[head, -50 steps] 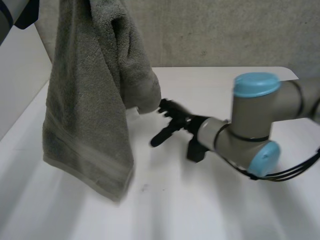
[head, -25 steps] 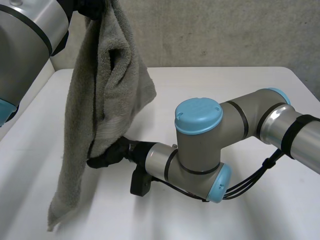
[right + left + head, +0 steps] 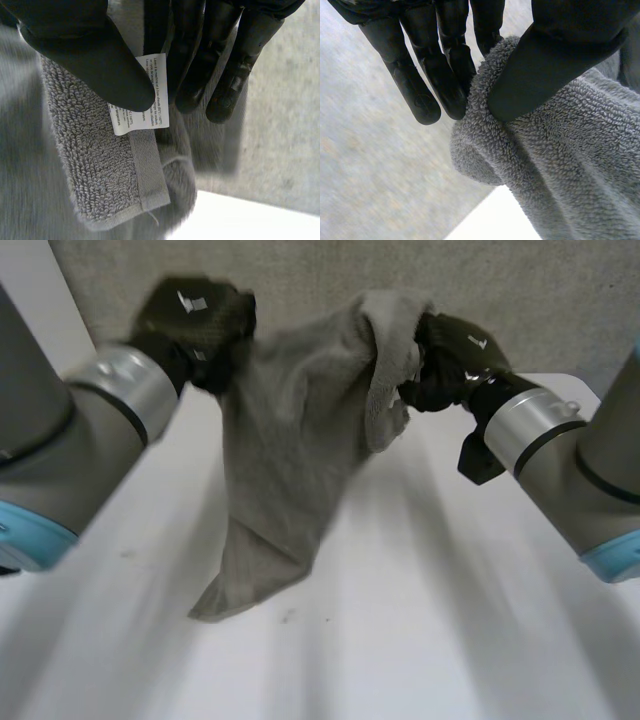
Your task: Fold the towel.
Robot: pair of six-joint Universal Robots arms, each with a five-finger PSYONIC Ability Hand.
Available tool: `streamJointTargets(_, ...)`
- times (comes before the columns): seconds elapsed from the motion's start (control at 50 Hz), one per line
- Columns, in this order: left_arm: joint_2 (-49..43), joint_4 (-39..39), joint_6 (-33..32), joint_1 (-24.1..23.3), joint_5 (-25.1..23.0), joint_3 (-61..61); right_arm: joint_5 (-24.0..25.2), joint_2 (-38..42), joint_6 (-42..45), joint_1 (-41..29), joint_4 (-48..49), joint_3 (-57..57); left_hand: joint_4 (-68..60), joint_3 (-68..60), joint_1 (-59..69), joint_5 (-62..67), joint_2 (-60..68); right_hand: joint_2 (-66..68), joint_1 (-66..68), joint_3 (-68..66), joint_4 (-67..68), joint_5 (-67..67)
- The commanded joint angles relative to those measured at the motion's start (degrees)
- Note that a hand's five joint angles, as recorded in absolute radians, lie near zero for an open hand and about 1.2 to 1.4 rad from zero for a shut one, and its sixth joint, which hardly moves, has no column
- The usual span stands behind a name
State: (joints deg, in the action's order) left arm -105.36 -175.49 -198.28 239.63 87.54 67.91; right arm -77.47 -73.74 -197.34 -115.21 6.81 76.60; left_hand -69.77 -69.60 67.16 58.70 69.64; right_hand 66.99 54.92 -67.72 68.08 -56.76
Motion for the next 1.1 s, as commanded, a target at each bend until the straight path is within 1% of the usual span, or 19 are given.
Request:
streamJointTargets(0.02, -4.85, -6.09, 0.09, -1.97, 0.17, 7.94, 2.85, -1.93, 6.27, 1.48, -5.4, 0.75, -10.23, -10.4, 12.84, 11.3, 10.36, 13.01, 25.08, -12.28, 11.92, -13.24)
streamJointTargets(0.16, -10.21, -12.5, 2.54, -6.36, 0.26, 12.24, 3.46, 3.42, 23.11, 6.56, -13.3, 4.16, -10.23, -10.4, 12.84, 11.3, 10.36, 13.01, 25.08, -12.28, 11.92, -13.24)
streamJointTargets(0.36, -12.41, -12.77, 4.22, -11.38, 0.35, 14.97, 3.9, 5.19, 34.83, 16.59, -15.51, 9.89, -10.23, -10.4, 12.84, 11.3, 10.36, 13.01, 25.08, -12.28, 11.92, -13.24)
streamJointTargets(0.4, -12.24, -12.69, 4.13, -11.64, 0.35, 15.67, 3.9, 5.01, 36.33, 17.91, -15.68, 10.24, -6.21, -6.39, 8.83, 7.29, 6.35, 13.01, 25.08, -12.28, 11.92, -13.24)
streamJointTargets(0.42, -12.06, -12.43, 4.04, -11.81, 0.35, 16.37, 3.82, 4.84, 37.98, 18.78, -15.94, 10.15, 9.44, 9.27, -6.83, -8.36, -9.31, 13.01, 25.08, -12.28, 11.92, -13.24)
streamJointTargets(0.44, -11.54, -12.25, 3.96, -12.16, 0.35, 16.9, 3.55, 4.75, 39.65, 19.31, -16.47, 9.89, 24.25, 24.08, -21.64, -23.18, -24.12, 2.91, 14.99, -2.18, 1.82, -3.14)
streamJointTargets(0.46, -11.53, -12.25, 3.96, -12.17, 0.35, 16.9, 3.55, 4.75, 39.67, 19.32, -16.47, 9.89, 24.4, 24.23, -21.79, -23.32, -24.26, 2.81, 14.88, -2.08, 1.72, -3.04)
streamJointTargets(0.48, -10.75, -12.25, 3.96, -12.6, 0.35, 17.25, 3.55, 4.66, 40.97, 19.41, -17.17, 9.54, 34.06, 33.89, -31.45, -32.98, -33.93, -30.17, -18.09, 30.89, -31.25, 29.94)
streamJointTargets(0.5, -9.79, -12.25, 3.96, -12.87, 0.26, 17.25, 3.55, 4.31, 42.29, 19.32, -17.79, 9.02, 42.49, 42.31, -39.87, -41.41, -42.35, -56.99, -44.92, 57.72, -58.08, 56.76)
streamJointTargets(0.52, -9.78, -12.25, 3.96, -12.87, 0.26, 17.25, 3.55, 4.31, 42.3, 19.32, -17.79, 9.01, 42.57, 42.4, -39.96, -41.49, -42.43, -56.99, -44.92, 57.72, -58.08, 56.76)
streamJointTargets(0.56, -7.07, -12.25, 3.78, -12.96, 0.26, 16.64, 3.38, 3.17, 42.22, 19.23, -18.23, 5.78, 57.65, 57.48, -55.04, -56.57, -57.51, -56.99, -44.92, 57.72, -58.08, 56.76)
streamJointTargets(0.62, -5.82, -12.42, 3.69, -12.78, 0.17, 16.2, 3.37, 2.64, 41.6, 18.79, -18.23, 4.0, 58.38, 58.21, -55.77, -57.3, -58.25, -56.99, -44.92, 57.72, -58.08, 56.76)
streamJointTargets(0.68, -3.71, -12.51, 3.78, -11.9, 0.17, 14.35, 3.55, 2.11, 39.4, 16.42, -18.23, -0.31, 59.22, 59.05, -56.61, -58.15, -59.09, -56.99, -44.92, 57.72, -58.08, 56.76)
streamJointTargets(0.74, -2.92, -11.72, 3.78, -8.3, 0.09, 12.07, 3.46, 2.72, 37.73, 13.08, -18.14, -5.14, 59.06, 58.88, -56.44, -57.98, -58.92, -56.99, -44.92, 57.72, -58.08, 56.76)
streamJointTargets(0.78, -3.01, -10.5, 3.78, -4.1, -0.35, 10.93, 3.2, 5.08, 37.82, 10.02, -18.49, -9.16, 58.72, 58.54, -56.1, -57.64, -58.58, -56.99, -44.92, 57.72, -58.08, 56.76)
streamJointTargets(0.8, -3.01, -10.49, 3.78, -4.08, -0.35, 10.93, 3.2, 5.1, 37.82, 10.0, -18.5, -9.18, 58.72, 58.54, -56.1, -57.64, -58.58, -56.99, -44.92, 57.72, -58.08, 56.76)
streamJointTargets(0.94, -7.92, -5.32, 2.73, 2.76, -0.88, 8.82, 3.46, 17.02, 37.82, 3.07, -26.12, -23.74, 58.05, 57.87, -55.43, -56.97, -57.91, -56.99, -44.92, 57.72, -58.08, 56.76)
streamJointTargets(1.06, -10.83, -2.93, 2.02, 5.32, -2.11, 8.73, 3.81, 23.82, 37.91, 1.04, -31.33, -30.54, 58.55, 58.38, -55.94, -57.47, -58.41, -56.99, -44.92, 57.72, -58.08, 56.76)
streamJointTargets(1.1, -12.93, -2.76, 2.02, 5.5, -4.47, 8.73, 4.08, 27.05, 38.08, 0.77, -32.73, -32.9, 58.55, 58.38, -55.94, -57.47, -58.41, -56.99, -44.92, 57.72, -58.08, 56.76)
